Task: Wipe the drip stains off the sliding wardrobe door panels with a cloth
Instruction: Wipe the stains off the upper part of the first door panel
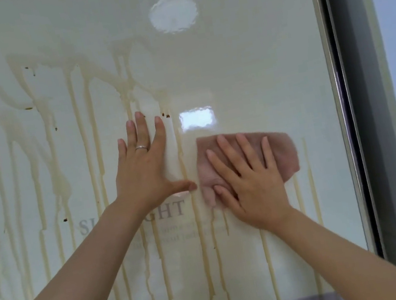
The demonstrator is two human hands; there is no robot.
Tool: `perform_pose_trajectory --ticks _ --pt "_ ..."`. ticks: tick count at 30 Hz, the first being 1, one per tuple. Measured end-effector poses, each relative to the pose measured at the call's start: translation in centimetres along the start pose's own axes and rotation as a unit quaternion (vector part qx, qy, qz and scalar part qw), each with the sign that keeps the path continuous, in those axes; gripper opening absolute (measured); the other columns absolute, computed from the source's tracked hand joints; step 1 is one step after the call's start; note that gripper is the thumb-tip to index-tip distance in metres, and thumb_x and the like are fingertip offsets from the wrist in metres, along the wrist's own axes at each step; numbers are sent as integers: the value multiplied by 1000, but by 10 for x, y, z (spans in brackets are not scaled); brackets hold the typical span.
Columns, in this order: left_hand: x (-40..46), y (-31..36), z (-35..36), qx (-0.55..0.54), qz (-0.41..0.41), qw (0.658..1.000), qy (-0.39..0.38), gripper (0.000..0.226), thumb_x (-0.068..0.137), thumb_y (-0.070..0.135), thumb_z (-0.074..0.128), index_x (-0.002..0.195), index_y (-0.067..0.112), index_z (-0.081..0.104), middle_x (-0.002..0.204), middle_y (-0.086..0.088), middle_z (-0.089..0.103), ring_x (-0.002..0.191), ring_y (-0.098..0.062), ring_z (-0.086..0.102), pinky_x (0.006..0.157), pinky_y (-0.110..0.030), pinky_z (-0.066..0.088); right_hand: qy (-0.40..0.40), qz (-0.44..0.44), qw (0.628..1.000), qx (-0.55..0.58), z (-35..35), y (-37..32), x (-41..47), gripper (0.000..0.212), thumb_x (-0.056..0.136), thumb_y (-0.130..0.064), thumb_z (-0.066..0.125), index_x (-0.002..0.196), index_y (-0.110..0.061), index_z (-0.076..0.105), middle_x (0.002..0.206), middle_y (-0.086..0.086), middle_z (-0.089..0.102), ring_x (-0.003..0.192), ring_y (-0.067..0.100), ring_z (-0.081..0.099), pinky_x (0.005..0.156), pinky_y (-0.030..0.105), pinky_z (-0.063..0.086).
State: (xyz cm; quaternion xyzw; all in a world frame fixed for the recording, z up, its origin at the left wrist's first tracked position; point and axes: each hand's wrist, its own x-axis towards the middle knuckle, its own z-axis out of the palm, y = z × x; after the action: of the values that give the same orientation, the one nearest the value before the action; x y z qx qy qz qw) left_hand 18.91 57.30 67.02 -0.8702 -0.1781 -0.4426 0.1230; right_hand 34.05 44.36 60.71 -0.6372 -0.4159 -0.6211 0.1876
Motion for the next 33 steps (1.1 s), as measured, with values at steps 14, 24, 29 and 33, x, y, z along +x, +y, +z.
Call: perform_pose_trajectory --ticks 14,24,29,33 --pt "-1 -5 2 -27 15 999 19 128 61 70 64 147 21 -18 151 -9 -30 140 -24 -25 113 -39 -12 44 -66 997 -9 15 -13 -13 51 101 -44 24 146 -24 36 155 4 30 143 30 26 116 57 5" --pt "-2 -6 5 -42 24 999 26 126 61 70 61 147 21 -16 152 -10 -28 140 -24 -25 112 -38 -13 46 -28 998 -18 19 -33 -25 53 100 -44 28 148 -23 34 155 6 29 144 32 22 116 59 1" --pt "-14 -11 5 -36 11 999 16 134 58 69 68 146 19 -20 150 -12 -32 139 -26 -27 112 -37 -14 80 99 989 -73 13 18 11 54 103 -45 16 149 -20 31 154 10 34 142 34 23 112 60 3" --pt "-46 -6 25 -57 20 998 -2 132 52 86 47 141 20 -24 148 -10 -34 135 -21 -33 111 -37 -15 98 104 989 -43 26 -35 -4 54 102 -43 24 148 -20 35 155 9 32 143 35 25 113 62 5"
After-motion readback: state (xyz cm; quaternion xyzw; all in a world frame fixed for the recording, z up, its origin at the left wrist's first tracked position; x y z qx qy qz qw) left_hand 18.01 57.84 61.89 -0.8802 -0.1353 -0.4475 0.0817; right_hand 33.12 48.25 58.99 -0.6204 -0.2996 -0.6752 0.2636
